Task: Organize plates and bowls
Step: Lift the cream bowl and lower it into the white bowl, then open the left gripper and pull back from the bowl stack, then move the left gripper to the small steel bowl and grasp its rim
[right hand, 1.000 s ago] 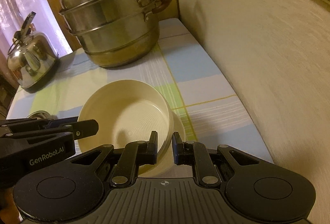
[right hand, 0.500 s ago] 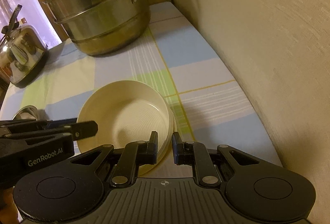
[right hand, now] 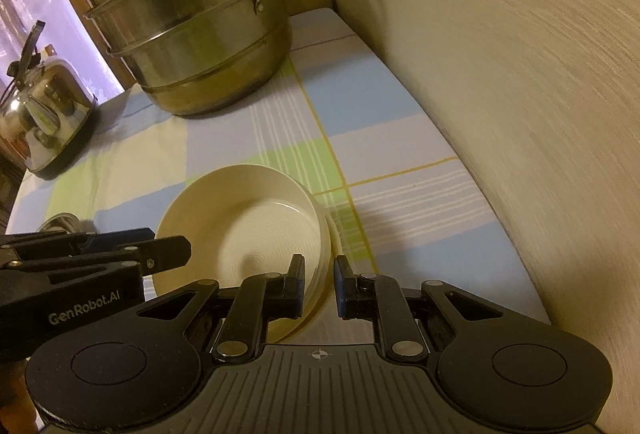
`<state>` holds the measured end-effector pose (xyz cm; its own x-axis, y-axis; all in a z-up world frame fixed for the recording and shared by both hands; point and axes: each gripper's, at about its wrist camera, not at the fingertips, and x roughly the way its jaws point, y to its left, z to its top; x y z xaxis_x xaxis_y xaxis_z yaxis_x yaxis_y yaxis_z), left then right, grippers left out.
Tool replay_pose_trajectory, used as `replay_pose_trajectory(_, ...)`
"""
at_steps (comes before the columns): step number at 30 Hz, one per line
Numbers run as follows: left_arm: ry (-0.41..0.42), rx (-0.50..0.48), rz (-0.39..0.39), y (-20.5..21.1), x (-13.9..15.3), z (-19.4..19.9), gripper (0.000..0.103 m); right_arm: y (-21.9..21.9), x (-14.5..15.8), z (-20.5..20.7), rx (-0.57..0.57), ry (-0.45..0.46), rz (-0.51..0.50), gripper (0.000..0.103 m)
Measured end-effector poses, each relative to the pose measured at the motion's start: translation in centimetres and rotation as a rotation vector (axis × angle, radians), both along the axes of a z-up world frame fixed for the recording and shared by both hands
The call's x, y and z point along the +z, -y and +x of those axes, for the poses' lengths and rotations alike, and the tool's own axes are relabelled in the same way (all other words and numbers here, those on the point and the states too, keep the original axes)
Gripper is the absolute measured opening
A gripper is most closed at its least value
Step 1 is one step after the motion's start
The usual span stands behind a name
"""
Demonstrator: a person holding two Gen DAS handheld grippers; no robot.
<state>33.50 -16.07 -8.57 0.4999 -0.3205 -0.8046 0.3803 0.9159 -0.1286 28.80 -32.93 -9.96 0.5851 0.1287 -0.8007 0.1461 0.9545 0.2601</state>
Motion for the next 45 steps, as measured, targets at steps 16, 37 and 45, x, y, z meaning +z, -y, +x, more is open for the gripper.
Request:
replay_pose_trajectory(16,0.07,0.008,-0.019,-1.4,3.6,-3.8,0.031,0.8,3.1,-3.6,-0.011,0.083,0.04,0.044)
replay_pose_trajectory(37,0.076,0.094,-0.006,-6.3,6.9,-15.5,0.058,-0.7,6.5,-14.0,0.074,0.133,0.088,0.065)
replay_pose_trajectory(45,0.03,0.15,-0.006,-7.9,6.4,-19.4,0.058,-0.7,6.7,-17.2,0.084,0.12,0.087,0.066)
